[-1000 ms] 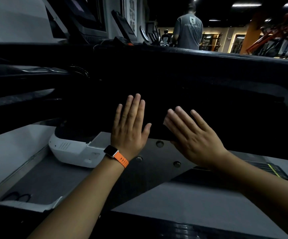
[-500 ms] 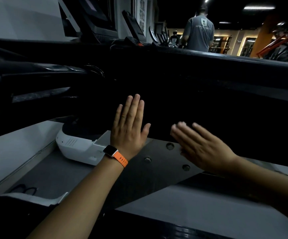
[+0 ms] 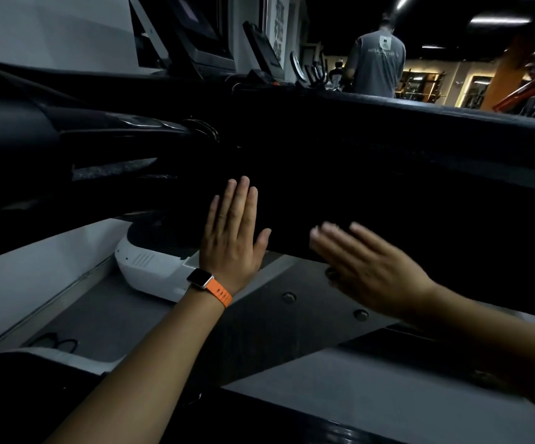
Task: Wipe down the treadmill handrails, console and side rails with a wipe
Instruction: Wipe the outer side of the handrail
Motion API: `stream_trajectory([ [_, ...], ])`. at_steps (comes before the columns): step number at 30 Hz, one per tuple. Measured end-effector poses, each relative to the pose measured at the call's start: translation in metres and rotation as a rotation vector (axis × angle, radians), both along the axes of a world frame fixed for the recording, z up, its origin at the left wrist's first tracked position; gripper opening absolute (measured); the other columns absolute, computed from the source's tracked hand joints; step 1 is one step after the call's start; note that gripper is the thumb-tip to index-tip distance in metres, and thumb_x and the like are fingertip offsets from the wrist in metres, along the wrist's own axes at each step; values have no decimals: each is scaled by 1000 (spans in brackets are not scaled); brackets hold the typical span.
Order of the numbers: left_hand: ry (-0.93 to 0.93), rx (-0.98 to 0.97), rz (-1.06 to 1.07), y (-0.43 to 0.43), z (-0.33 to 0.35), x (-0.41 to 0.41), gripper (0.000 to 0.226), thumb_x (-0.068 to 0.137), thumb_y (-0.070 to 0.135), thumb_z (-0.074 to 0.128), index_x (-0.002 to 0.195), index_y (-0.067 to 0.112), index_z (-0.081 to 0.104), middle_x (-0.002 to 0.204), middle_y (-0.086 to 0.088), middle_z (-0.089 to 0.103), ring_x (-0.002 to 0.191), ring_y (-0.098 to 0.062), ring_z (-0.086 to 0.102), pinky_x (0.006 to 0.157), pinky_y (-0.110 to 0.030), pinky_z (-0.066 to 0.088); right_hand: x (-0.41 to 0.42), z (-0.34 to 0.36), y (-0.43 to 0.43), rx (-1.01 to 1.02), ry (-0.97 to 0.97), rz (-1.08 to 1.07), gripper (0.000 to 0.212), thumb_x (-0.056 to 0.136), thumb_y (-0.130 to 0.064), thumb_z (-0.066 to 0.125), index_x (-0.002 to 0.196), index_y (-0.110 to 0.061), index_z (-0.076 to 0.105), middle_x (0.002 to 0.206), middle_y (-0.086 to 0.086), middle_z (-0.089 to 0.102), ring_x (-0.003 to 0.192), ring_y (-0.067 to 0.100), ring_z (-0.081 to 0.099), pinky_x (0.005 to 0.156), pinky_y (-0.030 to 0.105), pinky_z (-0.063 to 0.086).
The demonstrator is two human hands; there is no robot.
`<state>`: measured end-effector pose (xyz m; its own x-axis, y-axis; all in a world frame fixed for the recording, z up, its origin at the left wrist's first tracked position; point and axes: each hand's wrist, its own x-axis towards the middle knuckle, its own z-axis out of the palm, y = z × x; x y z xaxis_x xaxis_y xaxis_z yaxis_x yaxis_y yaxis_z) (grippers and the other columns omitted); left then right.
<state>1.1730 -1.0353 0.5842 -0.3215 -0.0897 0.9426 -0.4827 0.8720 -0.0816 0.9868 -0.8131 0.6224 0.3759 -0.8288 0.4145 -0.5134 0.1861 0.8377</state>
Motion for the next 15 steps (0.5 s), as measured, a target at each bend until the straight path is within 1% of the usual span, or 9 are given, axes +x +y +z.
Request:
stream_trajectory([
  [2, 3, 12, -4, 1, 0, -1, 66, 109, 39, 41, 159, 3, 20, 168, -16, 15, 157, -32, 16, 126, -52, 20, 11, 31, -16, -134, -122, 4, 74, 112, -49, 29, 165, -2, 9, 174, 17, 1, 161, 32, 1, 131, 49, 4],
  [3, 1, 15, -3, 2, 1, 0, 65, 109, 39, 40, 159, 3, 20, 168, -16, 16, 157, -32, 17, 126, -53, 21, 14, 39, -21, -177, -154, -4, 74, 112, -49, 27, 165, -1, 7, 174, 19, -1, 161, 34, -1, 131, 49, 3],
  [4, -2, 17, -2, 2, 1, 1, 65, 109, 39, 40, 159, 3, 21, 168, -17, 16, 157, -32, 17, 126, -53, 21, 16, 39, -23, -176, -161, -8, 76, 112, -51, 27, 165, 0, 6, 174, 20, -2, 161, 35, -2, 131, 50, 3],
  [7, -7, 17, 2, -1, 1, 4, 65, 109, 39, 41, 159, 3, 21, 168, -17, 17, 157, -31, 17, 126, -52, 21, 7, 0, -8, 33, -61, -27, 86, 108, -55, 40, 165, 0, 8, 174, 19, -2, 161, 34, 0, 131, 49, 3],
  [9, -12, 9, 7, -5, 1, 5, 66, 109, 40, 42, 160, 3, 21, 168, -16, 16, 157, -31, 16, 126, -51, 20, 1, -16, 0, 99, 54, -34, 87, 106, -56, 45, 165, -1, 12, 174, 16, 2, 161, 31, 6, 131, 48, 6],
  [11, -13, -2, 9, -6, 1, 6, 66, 109, 40, 43, 159, 3, 21, 168, -15, 14, 158, -31, 16, 127, -51, 19, 6, 3, -11, 40, 37, -7, 81, 108, -53, 41, 165, -3, 13, 175, 15, 3, 161, 31, 6, 131, 48, 8],
  [13, -8, -2, 10, -7, 0, 6, 66, 109, 39, 43, 159, 2, 22, 168, -16, 16, 157, -31, 16, 127, -50, 19, 17, 27, -24, -79, -80, -6, 76, 111, -51, 30, 166, -3, 9, 175, 16, 1, 162, 32, 3, 131, 49, 7],
  [14, -4, 5, 12, -8, -1, 6, 65, 109, 39, 42, 159, 2, 23, 168, -17, 17, 157, -32, 17, 127, -51, 19, 19, 31, -29, -128, -117, -10, 75, 112, -51, 27, 166, -3, 7, 174, 17, 0, 161, 33, 2, 131, 50, 7],
  [15, 0, 15, 15, -8, -1, 7, 65, 109, 39, 42, 159, 2, 23, 168, -18, 18, 157, -32, 17, 127, -51, 19, 21, 28, -31, -131, -133, -10, 77, 112, -52, 28, 165, -1, 6, 174, 18, -2, 161, 34, 0, 131, 50, 7],
])
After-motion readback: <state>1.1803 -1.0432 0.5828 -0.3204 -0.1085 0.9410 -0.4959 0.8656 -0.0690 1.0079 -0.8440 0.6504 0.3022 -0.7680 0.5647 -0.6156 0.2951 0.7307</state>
